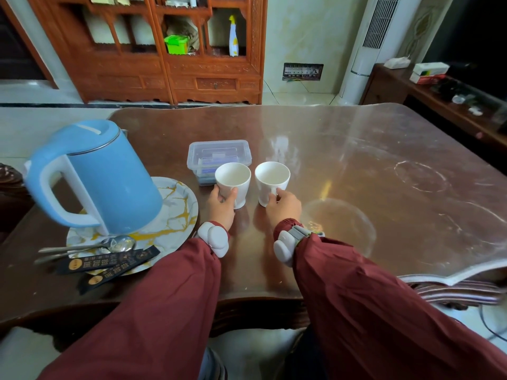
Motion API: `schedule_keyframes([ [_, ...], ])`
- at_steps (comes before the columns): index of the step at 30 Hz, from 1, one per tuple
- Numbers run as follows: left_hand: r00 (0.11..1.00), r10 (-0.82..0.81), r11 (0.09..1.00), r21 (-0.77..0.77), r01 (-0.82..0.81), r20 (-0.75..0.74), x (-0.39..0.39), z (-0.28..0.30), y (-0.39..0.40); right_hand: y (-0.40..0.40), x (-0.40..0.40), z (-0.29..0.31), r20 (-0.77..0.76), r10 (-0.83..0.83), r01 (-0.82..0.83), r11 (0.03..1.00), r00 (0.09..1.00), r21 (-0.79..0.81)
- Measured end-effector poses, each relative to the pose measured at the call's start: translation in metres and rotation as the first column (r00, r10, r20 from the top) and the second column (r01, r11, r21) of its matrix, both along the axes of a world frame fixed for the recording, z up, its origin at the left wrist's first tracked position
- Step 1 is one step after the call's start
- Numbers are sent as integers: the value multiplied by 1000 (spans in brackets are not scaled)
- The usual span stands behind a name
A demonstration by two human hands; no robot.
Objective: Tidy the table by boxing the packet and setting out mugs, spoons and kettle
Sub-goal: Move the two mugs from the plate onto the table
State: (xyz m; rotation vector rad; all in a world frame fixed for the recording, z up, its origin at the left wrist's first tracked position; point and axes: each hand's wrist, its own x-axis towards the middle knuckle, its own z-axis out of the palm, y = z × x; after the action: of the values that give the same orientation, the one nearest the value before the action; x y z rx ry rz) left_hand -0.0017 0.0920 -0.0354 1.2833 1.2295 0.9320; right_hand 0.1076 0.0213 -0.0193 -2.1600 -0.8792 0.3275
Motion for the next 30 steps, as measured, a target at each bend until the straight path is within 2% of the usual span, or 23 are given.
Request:
schedule_keyframes([
  [16, 999, -25, 1000, 19, 25, -22, 3, 5, -6, 3, 4, -3, -16, 8, -7, 999, 1000, 45],
  [22, 1000, -17, 1000, -8, 17, 9, 4, 8, -9, 1, 3, -4, -49, -16, 19, 997, 999, 79],
  [25, 996, -20, 998, -62, 25, 83, 0, 7, -9, -3, 3, -1, -126, -26, 38, 995, 992, 97],
  [28, 991, 18, 996, -92, -5, 135, -7, 4, -11, -9, 3, 3, -121, -114, 127, 987, 986, 99],
  [30, 987, 50, 993, -118, -31, 156, -15, 5, -15, -13, 1, 6, -122, -113, 125, 988, 986, 92],
])
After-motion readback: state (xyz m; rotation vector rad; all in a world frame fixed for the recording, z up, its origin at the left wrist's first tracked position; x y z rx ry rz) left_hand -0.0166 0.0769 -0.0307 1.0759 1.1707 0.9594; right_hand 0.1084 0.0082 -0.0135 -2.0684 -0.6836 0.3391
